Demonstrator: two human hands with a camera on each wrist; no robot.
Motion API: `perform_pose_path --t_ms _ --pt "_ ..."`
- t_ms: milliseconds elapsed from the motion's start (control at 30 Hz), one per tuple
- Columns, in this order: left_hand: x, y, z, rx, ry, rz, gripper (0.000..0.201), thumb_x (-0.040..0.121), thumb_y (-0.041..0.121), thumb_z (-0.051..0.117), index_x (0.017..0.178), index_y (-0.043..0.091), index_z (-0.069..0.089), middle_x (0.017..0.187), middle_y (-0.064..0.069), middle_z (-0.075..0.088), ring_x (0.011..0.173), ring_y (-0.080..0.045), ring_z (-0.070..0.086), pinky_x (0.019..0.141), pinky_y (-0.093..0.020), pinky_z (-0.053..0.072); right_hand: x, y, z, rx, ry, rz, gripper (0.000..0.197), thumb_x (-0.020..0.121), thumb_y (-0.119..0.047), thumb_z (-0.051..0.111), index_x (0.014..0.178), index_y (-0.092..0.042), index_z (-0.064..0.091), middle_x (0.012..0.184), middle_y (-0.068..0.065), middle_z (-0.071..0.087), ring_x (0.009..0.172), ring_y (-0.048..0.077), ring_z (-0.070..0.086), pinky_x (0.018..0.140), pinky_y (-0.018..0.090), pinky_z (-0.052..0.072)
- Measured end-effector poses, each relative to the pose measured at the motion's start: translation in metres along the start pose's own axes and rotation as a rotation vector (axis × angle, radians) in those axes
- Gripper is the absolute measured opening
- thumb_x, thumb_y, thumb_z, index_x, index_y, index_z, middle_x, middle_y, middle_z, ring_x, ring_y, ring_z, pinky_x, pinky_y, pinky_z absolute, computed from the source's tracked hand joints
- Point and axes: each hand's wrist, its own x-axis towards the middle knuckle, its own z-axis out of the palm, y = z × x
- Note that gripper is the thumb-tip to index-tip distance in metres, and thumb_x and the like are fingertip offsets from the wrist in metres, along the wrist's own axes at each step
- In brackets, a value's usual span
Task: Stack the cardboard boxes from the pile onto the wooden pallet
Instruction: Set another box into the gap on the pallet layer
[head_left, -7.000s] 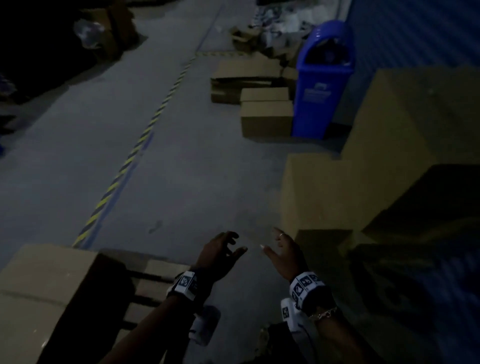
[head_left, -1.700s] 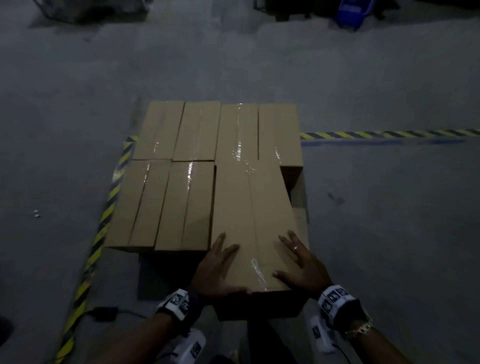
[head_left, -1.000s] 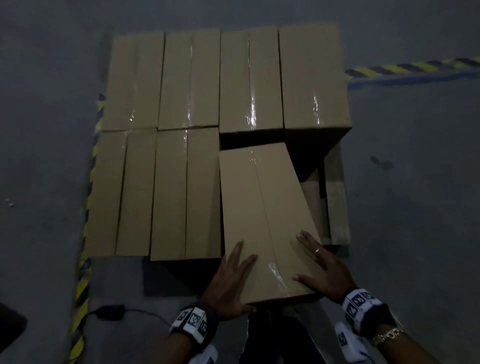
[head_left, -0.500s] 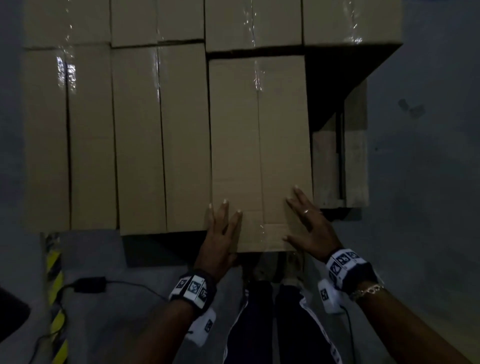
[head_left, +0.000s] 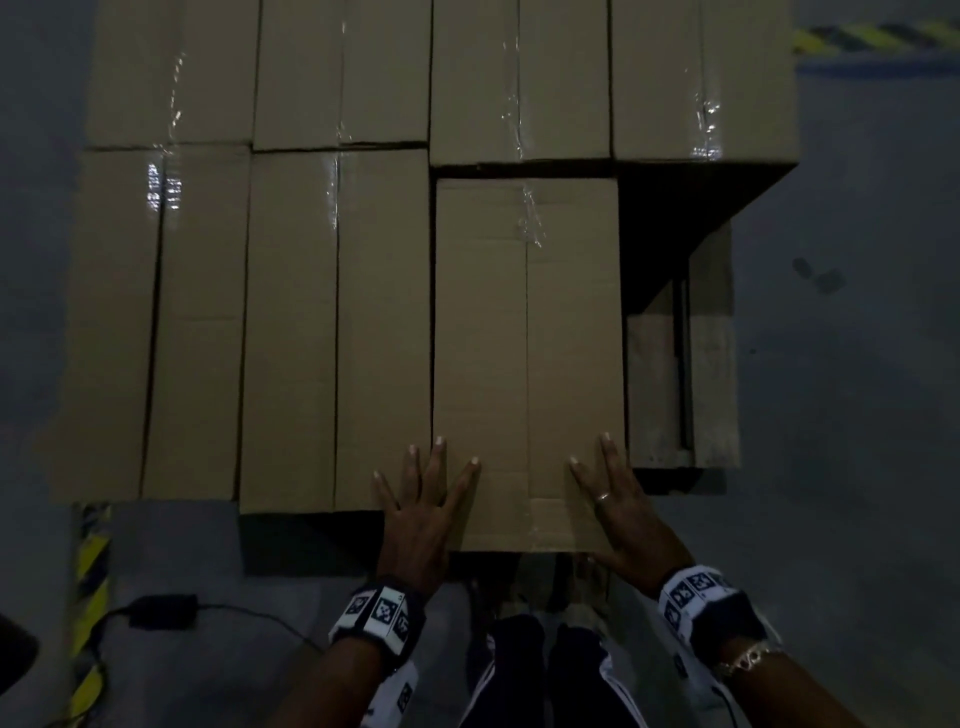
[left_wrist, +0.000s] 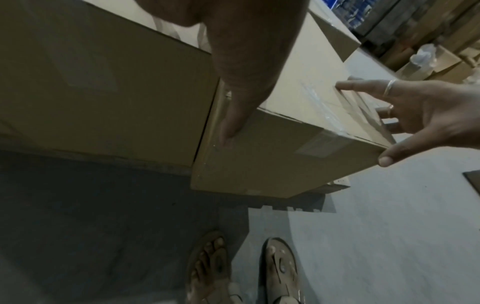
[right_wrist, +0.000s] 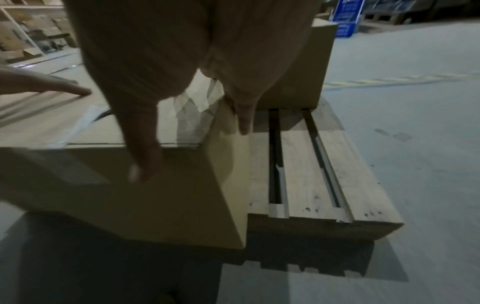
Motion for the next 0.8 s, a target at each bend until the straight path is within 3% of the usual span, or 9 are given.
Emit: perform_pose_path --t_ms 133,233,333,633,800 --pt "-0.001 0.000 -0.008 0.005 -0.015 -0.003 0.140 0.060 0.024 0.090 0.159 0.037 -0.008 0.166 -0.013 -0.020 0.152 -0.044 -0.009 0.108 -0.080 0.010 -0.006 -0.004 0.002 -0.007 -0.028 0.019 0.129 0.070 -0.003 0.086 0.161 -0.035 0.000 0.163 0.004 -0.032 0.155 0.032 -0.012 0.117 0.055 0.033" --pt "0.002 -0.004 -0.009 0.003 0.038 -0.012 0.139 0.057 0.021 0.090 0.160 0.034 -0.001 0.168 -0.012 -0.010 0.154 -0.041 0.002 0.108 -0.077 0.020 -0.004 -0.002 -0.001 0.030 0.013 -0.001 0.120 0.072 0.007 0.080 0.161 -0.033 0.010 0.166 0.005 -0.026 0.156 0.029 -0.009 0.115 0.055 0.035" --pt "0.003 -0.009 -0.009 0.013 0.057 -0.001 0.137 0.061 0.021 0.089 0.160 0.034 -0.005 0.168 -0.010 -0.009 0.154 -0.037 0.005 0.110 -0.071 0.023 0.000 -0.001 -0.003 0.040 0.027 -0.021 0.117 0.071 0.015 0.075 0.161 -0.030 0.015 0.166 0.007 -0.024 0.156 0.032 -0.008 0.113 0.056 0.037" --pt "0.002 -0.013 -0.011 0.033 0.087 0.007 0.142 0.057 0.017 0.091 0.160 0.035 -0.005 0.169 -0.007 -0.005 0.154 -0.034 0.011 0.109 -0.065 0.033 0.001 0.002 -0.006 0.008 -0.044 -0.023 0.114 0.078 0.010 0.074 0.160 -0.038 0.011 0.163 0.003 -0.033 0.154 0.038 -0.006 0.110 0.053 0.043" --pt "0.007 -0.015 -0.015 0.023 0.075 0.004 0.141 0.058 0.024 0.093 0.160 0.034 -0.004 0.170 -0.006 -0.001 0.153 -0.034 0.017 0.105 -0.064 0.040 0.007 0.005 -0.005 -0.024 -0.040 -0.007 0.115 0.078 0.010 0.071 0.158 -0.042 0.007 0.163 0.004 -0.033 0.154 0.040 -0.003 0.113 0.054 0.039"
